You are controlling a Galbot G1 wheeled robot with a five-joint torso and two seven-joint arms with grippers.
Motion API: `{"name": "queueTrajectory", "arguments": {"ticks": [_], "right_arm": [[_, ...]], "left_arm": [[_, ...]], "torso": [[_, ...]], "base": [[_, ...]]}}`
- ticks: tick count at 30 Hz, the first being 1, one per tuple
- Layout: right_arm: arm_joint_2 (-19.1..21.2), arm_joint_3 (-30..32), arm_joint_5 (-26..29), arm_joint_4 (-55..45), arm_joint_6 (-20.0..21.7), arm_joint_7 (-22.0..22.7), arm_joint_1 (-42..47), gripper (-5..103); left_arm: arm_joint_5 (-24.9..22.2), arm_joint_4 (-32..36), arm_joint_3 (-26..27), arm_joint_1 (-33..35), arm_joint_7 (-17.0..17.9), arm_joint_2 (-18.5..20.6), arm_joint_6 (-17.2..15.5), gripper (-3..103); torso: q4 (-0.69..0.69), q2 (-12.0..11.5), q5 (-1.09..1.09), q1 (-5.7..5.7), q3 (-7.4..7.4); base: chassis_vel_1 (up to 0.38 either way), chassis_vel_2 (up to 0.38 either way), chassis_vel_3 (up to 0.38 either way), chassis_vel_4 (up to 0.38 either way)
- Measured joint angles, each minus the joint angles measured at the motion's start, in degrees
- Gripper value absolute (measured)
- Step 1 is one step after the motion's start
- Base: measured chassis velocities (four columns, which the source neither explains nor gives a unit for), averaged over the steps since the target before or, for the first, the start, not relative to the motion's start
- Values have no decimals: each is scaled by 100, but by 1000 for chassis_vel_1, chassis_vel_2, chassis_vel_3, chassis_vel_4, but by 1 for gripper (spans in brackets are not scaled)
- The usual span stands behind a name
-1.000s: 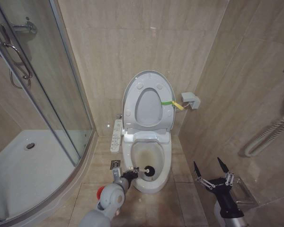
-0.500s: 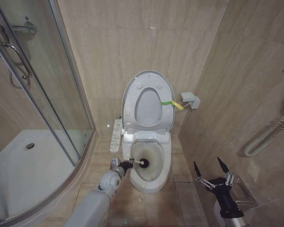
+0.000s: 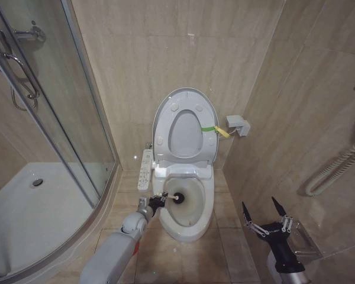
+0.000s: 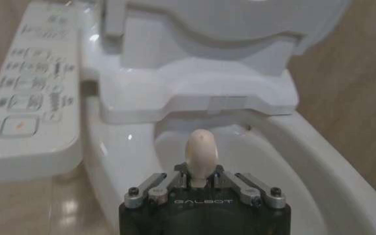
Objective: Open the toilet lid, clean the toilet bowl with a toilet brush, close the toilet lid, and flush.
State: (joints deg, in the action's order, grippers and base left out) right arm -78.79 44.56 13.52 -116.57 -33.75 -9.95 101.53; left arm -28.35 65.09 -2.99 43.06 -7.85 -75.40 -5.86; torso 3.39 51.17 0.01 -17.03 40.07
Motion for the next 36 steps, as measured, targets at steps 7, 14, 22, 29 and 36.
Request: {"name": "queueTrajectory", "arguments": {"ticks": [7, 14, 22, 29, 36], "right_arm": [[0, 0, 0, 0, 0, 0, 0, 100], [0, 0, 0, 0, 0, 0, 0, 100], [0, 0, 0, 0, 0, 0, 0, 100], [0, 0, 0, 0, 0, 0, 0, 100], [0, 0, 0, 0, 0, 0, 0, 100]], "left_arm": [[222, -89, 17, 3, -589, -40, 708, 18], [403, -286, 31, -101, -910, -119, 1129, 18], [581, -734, 24, -378, -924, -249, 1307, 18], [593, -1497, -36, -854, -923, -419, 1654, 18], [775, -1858, -3, -1046, -826, -534, 2012, 18]], "torso": [[1, 0, 0, 0, -1], [1, 0, 0, 0, -1], [1, 0, -1, 0, -1], [2, 0, -1, 0, -1], [2, 0, -1, 0, 0]], "base": [[0, 0, 0, 0], [0, 0, 0, 0], [0, 0, 0, 0], [0, 0, 0, 0], [0, 0, 0, 0]]}}
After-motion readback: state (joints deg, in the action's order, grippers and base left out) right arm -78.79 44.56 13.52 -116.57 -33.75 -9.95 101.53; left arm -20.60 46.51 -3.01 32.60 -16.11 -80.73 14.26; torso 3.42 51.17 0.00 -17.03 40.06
